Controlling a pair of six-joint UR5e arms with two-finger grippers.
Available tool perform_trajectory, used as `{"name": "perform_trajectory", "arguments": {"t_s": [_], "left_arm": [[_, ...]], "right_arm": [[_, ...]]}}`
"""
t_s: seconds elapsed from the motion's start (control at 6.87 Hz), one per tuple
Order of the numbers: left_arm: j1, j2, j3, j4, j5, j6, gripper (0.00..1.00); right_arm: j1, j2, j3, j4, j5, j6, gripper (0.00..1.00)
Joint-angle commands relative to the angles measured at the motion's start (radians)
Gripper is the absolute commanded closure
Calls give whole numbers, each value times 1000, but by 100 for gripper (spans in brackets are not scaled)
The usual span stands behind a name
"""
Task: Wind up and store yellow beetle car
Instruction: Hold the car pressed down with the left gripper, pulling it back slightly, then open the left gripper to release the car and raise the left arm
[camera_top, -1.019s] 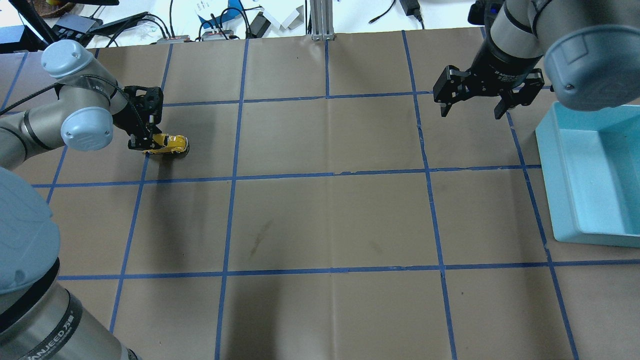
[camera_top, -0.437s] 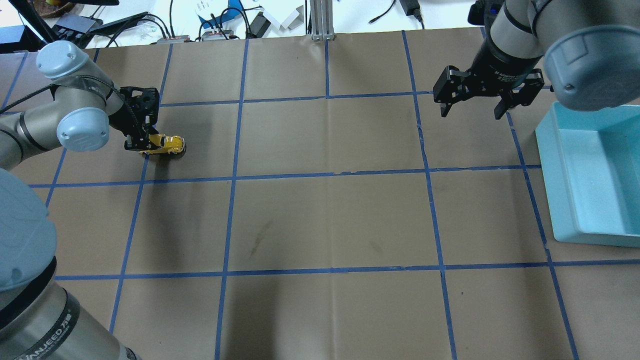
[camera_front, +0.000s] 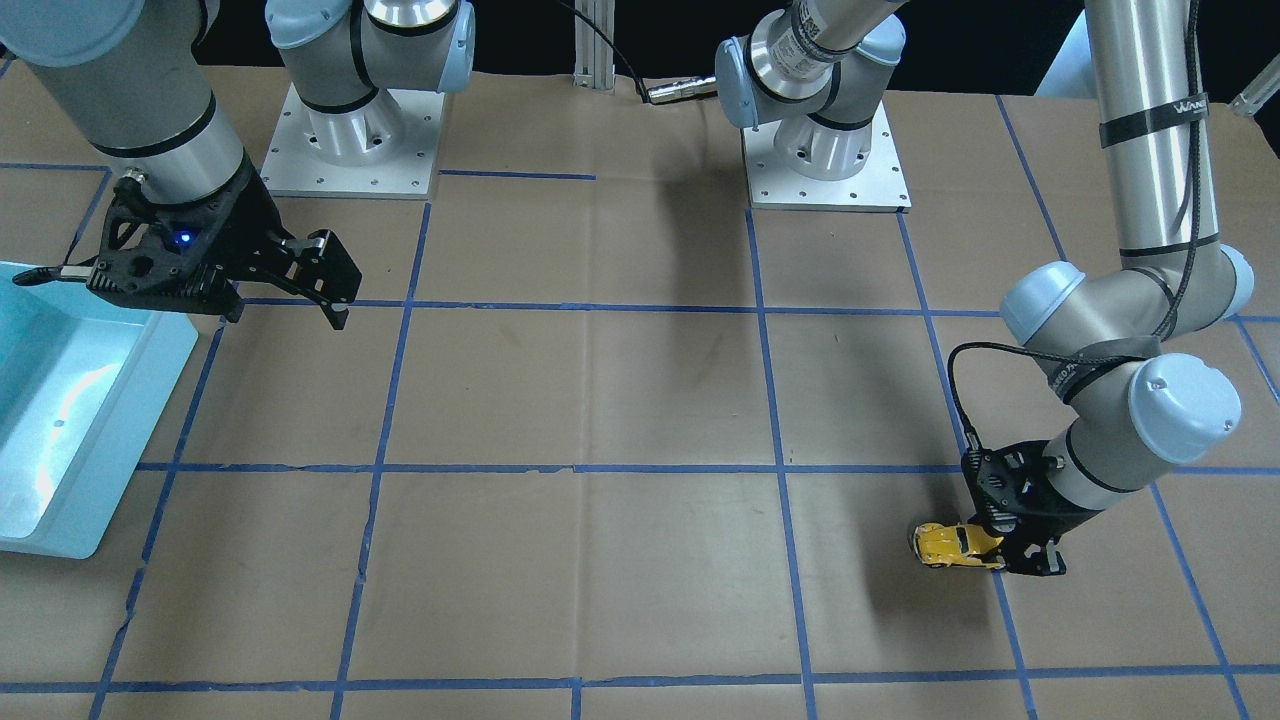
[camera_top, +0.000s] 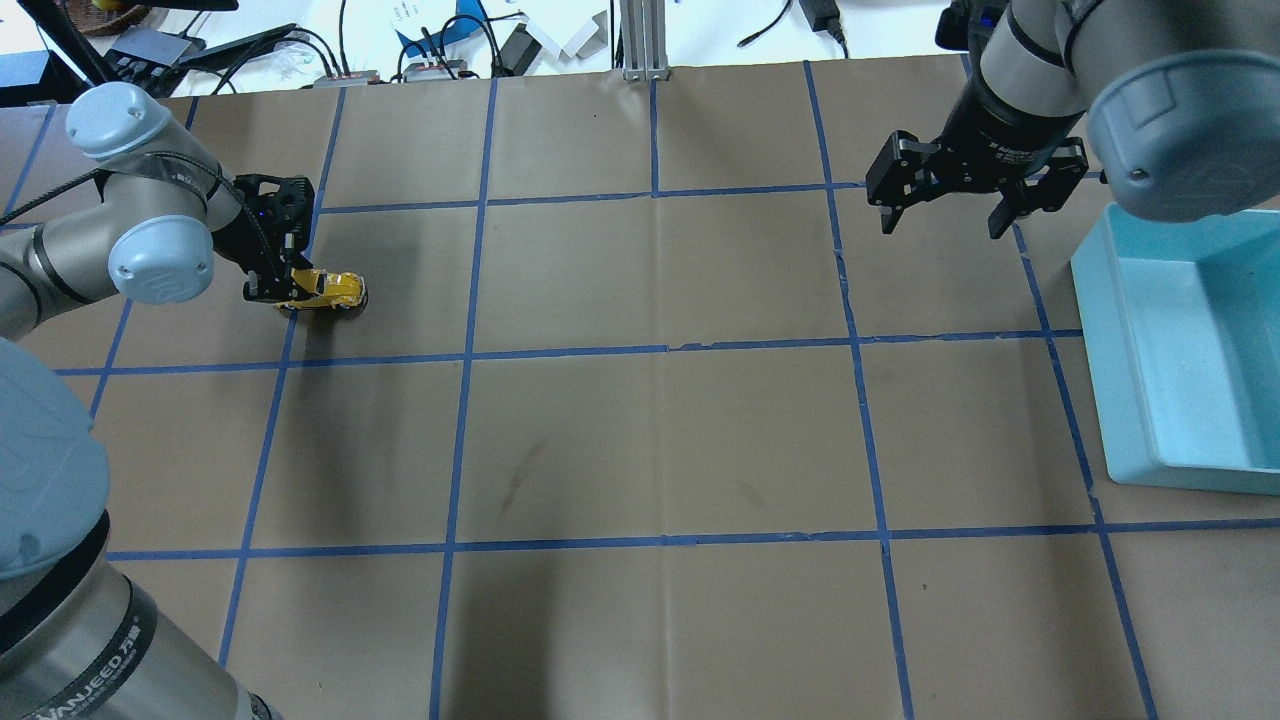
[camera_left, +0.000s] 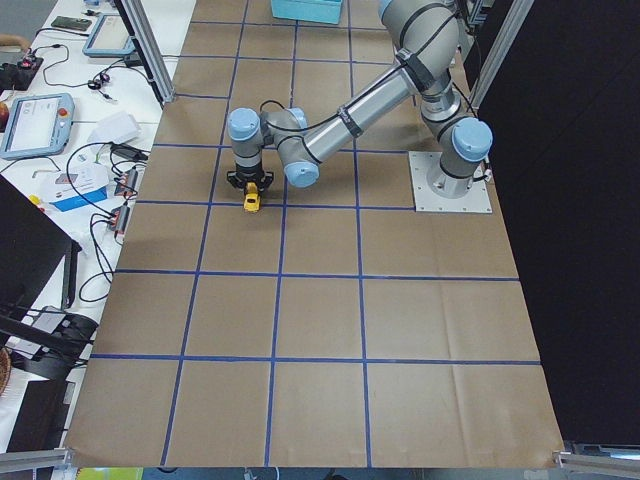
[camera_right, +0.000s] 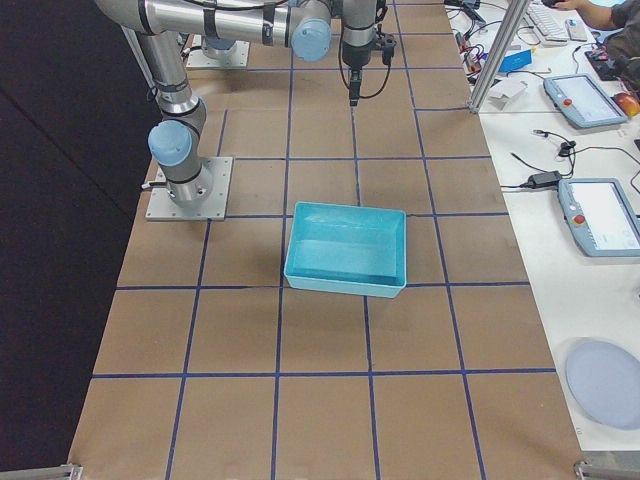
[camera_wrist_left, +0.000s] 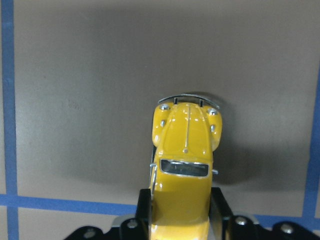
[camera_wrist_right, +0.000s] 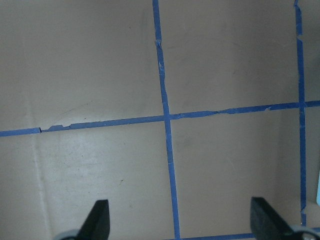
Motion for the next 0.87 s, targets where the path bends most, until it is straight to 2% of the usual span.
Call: {"name": "perform_trajectory", "arguments": {"t_s": [0.0, 0.29, 0.73], "left_arm": [[0, 2, 3, -17, -2, -14, 1], [-11, 37, 27, -104, 3, -42, 0], [-107, 233, 47, -372, 5, -436, 0]], "right_arm": [[0, 0, 1, 0, 2, 0, 0], [0, 0, 1, 0, 2, 0, 0], [0, 0, 0, -2, 2, 0, 0]]}}
